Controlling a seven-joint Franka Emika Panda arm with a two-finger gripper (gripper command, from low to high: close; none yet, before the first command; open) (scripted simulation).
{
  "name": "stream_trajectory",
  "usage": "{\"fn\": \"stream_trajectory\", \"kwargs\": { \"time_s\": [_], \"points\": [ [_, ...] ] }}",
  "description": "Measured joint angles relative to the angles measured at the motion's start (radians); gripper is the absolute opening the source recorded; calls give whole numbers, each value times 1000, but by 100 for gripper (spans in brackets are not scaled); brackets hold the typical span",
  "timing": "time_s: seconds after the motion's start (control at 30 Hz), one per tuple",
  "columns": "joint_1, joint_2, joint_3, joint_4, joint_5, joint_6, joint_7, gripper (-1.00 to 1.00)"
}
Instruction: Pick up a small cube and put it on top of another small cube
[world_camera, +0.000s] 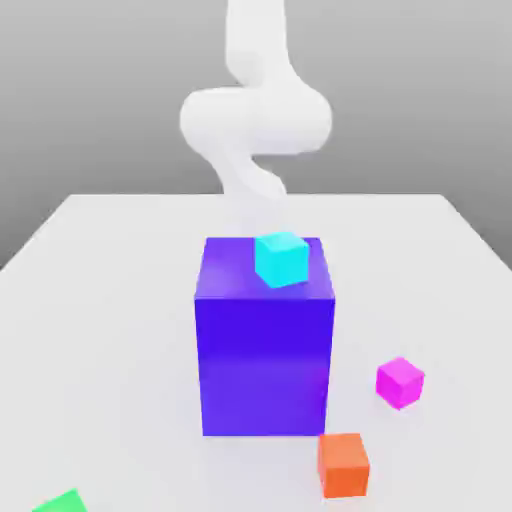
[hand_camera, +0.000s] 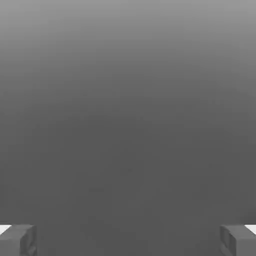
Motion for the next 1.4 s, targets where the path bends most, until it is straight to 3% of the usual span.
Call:
{"fn": "stream_trajectory", "kwargs": {
  "time_s": [0.27, 0.5, 0.67, 0.87, 0.9, 1.17, 1.4],
  "points": [
    [136, 300, 92, -190, 71, 202, -36, 0],
    [233, 559, 201, -354, 70, 378, -22, 0],
    [302, 744, 245, -460, -48, 504, 70, 0],
    [426, 963, 84, -434, -226, 672, 203, 0],
    [452, 998, 56, -427, -236, 701, 211, -100],
    [447, 985, 62, -431, -233, 691, 209, -100],
    [394, 762, 161, -451, -18, 516, 59, -100]
  ]
}}
